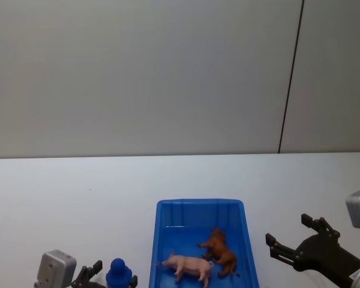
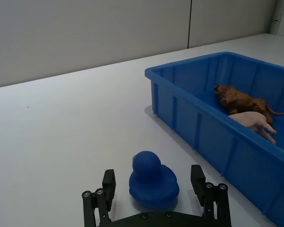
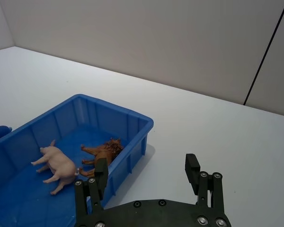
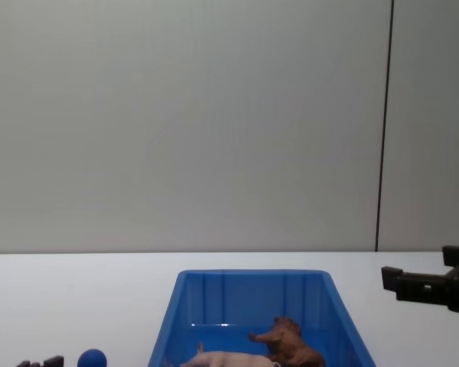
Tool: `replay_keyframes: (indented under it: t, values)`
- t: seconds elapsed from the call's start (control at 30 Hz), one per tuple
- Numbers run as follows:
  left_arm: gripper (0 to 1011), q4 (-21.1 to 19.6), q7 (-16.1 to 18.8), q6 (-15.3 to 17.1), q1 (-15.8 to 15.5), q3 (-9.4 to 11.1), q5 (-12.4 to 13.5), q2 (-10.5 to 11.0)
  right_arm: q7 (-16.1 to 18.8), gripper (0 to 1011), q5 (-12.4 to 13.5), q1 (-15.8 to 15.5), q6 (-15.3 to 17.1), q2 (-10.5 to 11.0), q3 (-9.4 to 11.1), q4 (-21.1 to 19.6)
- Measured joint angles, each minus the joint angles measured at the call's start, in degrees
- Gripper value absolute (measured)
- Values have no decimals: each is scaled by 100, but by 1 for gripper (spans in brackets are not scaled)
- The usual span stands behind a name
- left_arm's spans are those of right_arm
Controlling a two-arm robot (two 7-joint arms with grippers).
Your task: Pick up the two dolls from the table and place them into the box.
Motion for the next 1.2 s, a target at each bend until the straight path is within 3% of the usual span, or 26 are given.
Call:
replay_keyframes:
  t: [0.27,0.47,0.77,1.2]
  values:
    - [999,201,-202,-87,-57,11,23,-64,0,1001,0,0,1,0,0,0]
    - [862,309,-312,-140,-117,13,148,-113,0,1001,0,0,1,0,0,1]
    - [569,369,-402,-181,-165,5,282,-150,0,1001,0,0,1,0,0,1]
    - [476,-3,-289,-214,-215,-65,656,-123,0,1001,-1,0,1,0,0,1]
